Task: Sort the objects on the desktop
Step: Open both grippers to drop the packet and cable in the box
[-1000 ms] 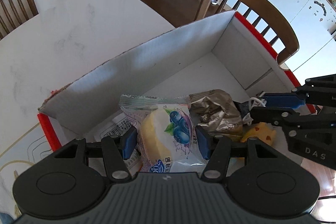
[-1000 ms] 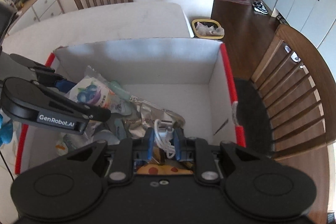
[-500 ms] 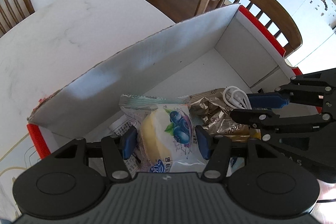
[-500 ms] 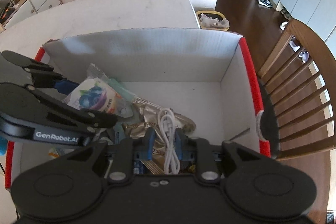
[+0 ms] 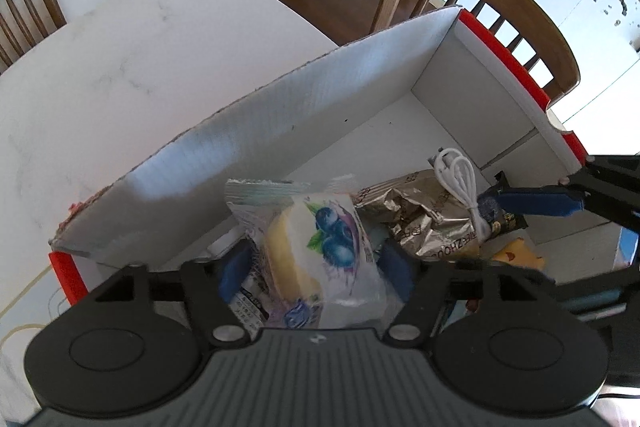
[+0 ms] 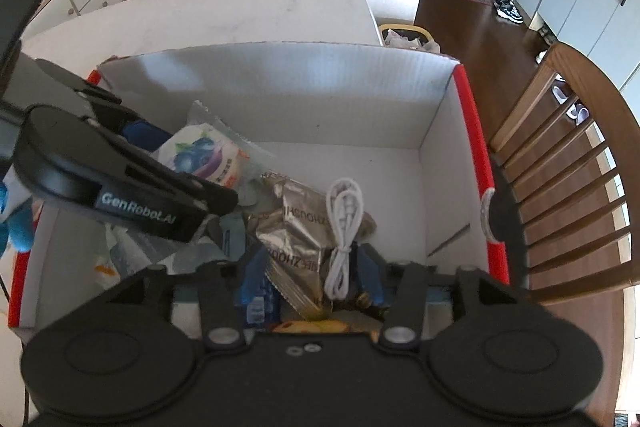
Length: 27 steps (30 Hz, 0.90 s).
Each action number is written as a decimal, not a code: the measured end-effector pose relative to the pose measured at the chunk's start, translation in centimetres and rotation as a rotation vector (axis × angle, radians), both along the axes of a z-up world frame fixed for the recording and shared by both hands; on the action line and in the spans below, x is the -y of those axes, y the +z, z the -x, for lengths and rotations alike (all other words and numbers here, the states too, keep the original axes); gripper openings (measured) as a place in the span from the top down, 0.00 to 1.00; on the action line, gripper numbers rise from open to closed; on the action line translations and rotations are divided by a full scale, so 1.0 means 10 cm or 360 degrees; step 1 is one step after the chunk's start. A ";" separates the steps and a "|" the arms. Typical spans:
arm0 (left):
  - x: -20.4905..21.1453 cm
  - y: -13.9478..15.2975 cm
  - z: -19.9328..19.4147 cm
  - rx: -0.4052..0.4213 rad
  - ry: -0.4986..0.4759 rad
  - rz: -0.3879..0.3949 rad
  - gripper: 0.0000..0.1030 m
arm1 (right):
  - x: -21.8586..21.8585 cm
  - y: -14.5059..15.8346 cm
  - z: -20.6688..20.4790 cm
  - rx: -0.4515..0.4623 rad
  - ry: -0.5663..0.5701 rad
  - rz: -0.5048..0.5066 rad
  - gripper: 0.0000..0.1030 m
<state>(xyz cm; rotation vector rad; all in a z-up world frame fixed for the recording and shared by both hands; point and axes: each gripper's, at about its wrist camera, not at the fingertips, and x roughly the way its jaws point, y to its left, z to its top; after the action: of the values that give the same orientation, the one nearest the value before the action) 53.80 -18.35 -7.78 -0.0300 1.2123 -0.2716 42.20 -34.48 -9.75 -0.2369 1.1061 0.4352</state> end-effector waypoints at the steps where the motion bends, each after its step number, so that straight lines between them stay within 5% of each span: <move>1: 0.00 0.00 0.00 -0.0001 0.0006 0.0009 0.25 | 0.01 0.01 0.02 0.0005 0.0004 0.0000 0.45; 13: 0.06 0.04 0.09 0.0058 0.0018 0.0056 0.07 | 0.12 0.04 0.15 0.0020 0.0019 -0.0027 0.32; 27: -0.02 0.35 0.34 0.0196 0.0089 0.0137 0.00 | 0.24 0.30 0.36 0.0099 0.0019 -0.0164 0.17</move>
<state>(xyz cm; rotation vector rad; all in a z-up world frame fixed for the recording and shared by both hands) 50.43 -18.20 -4.26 -0.1201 1.0750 -0.2727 38.57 -36.84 -6.72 -0.1656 1.0188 0.4911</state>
